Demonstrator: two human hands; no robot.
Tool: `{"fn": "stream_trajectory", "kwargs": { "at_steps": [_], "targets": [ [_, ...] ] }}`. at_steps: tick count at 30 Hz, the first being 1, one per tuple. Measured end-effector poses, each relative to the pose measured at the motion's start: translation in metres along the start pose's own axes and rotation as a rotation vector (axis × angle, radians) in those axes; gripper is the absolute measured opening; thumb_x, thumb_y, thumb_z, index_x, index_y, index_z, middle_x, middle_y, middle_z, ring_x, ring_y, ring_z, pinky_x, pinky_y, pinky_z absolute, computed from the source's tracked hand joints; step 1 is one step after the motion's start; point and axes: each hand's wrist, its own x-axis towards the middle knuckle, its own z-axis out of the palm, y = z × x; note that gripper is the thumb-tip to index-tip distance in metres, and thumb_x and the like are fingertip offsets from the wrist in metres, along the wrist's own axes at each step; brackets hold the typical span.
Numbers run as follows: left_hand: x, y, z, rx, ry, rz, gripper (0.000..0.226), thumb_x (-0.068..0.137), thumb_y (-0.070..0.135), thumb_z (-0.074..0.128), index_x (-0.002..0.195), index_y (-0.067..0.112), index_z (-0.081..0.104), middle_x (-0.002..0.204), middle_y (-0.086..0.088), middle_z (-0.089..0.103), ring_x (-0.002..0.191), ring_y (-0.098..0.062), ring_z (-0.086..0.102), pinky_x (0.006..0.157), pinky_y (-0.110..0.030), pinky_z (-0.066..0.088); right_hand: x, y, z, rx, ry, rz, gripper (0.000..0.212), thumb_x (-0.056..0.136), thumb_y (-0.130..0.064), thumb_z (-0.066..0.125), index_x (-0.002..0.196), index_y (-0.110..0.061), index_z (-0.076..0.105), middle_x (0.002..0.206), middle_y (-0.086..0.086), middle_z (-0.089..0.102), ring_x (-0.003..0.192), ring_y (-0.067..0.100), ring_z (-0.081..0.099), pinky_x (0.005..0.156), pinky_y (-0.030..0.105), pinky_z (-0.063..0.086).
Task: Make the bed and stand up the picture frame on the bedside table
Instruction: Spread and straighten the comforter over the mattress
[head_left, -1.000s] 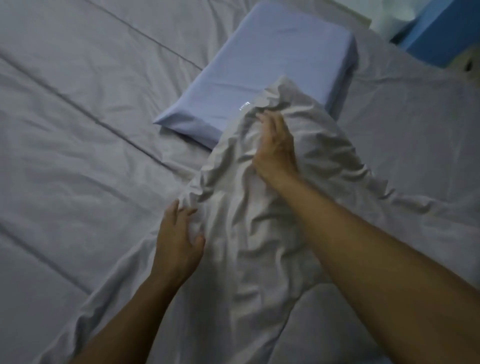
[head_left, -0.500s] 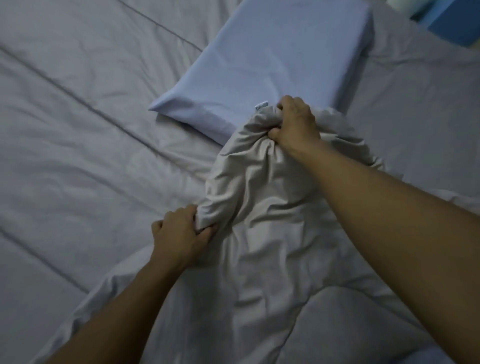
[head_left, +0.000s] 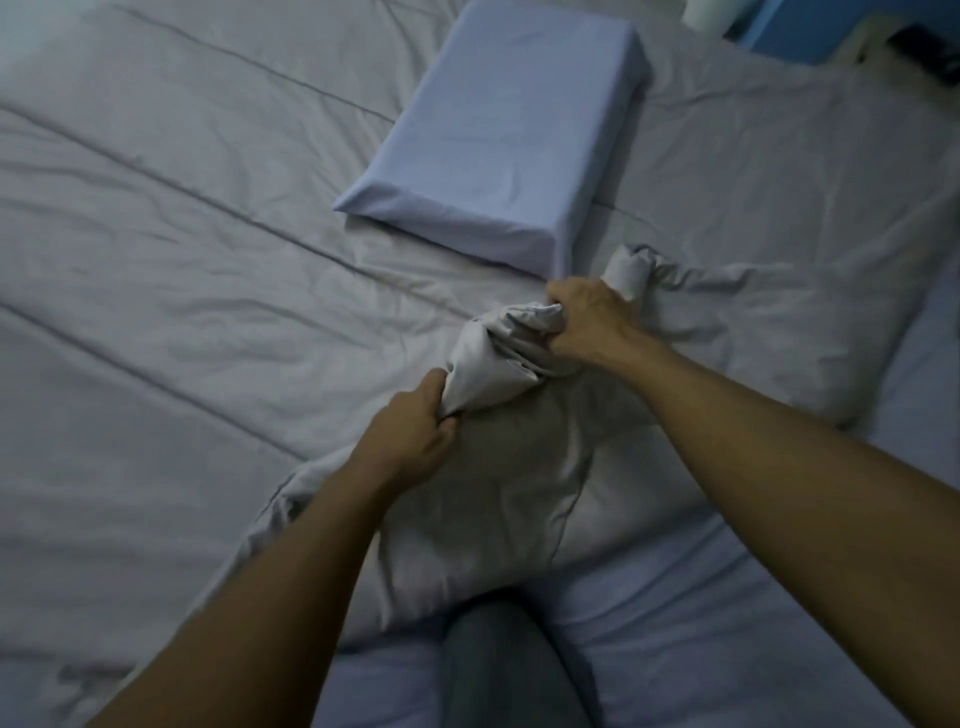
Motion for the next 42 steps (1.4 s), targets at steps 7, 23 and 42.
{"fn": "stream_trajectory", "kwargs": {
  "at_steps": [7,23,42],
  "targets": [
    [-0.127,0.05,0.01,-0.029,-0.055,0.116,0.037,0.089,0.024,0.052,0.126,0.018,0.046,0.109,-0.019,0.063,0.098,-0.039,0.058,0.076,-0.038,0.044,-0.206,0.006,-0.01,0.192,0.028,0.13,0.033,0.066,-0.012,0.063,0.08,-0.03,0.039,0.09,0.012,0.064,0.086,0.036,0.064,0.063,0.033,0.038],
    [-0.317,0.148,0.152,0.097,-0.552,0.218,0.066,0.082,0.03,0.07,0.138,0.02,0.037,0.115,-0.017,0.062,0.105,-0.035,0.06,0.077,-0.031,0.043,-0.578,0.058,0.01,0.236,-0.191,0.537,0.023,0.069,-0.026,0.064,0.088,-0.033,0.054,0.096,0.001,0.064,0.085,0.027,0.061,0.064,0.029,0.042],
    [-0.437,0.198,0.281,0.771,-0.788,0.494,0.048,0.084,0.018,0.057,0.13,0.018,0.045,0.125,-0.014,0.058,0.109,-0.038,0.059,0.082,-0.037,0.046,-0.807,0.131,0.102,0.14,-0.144,0.659,0.017,0.076,-0.022,0.075,0.09,-0.028,0.067,0.102,0.001,0.044,0.097,0.025,0.05,0.074,0.033,0.03]
  ]
}}
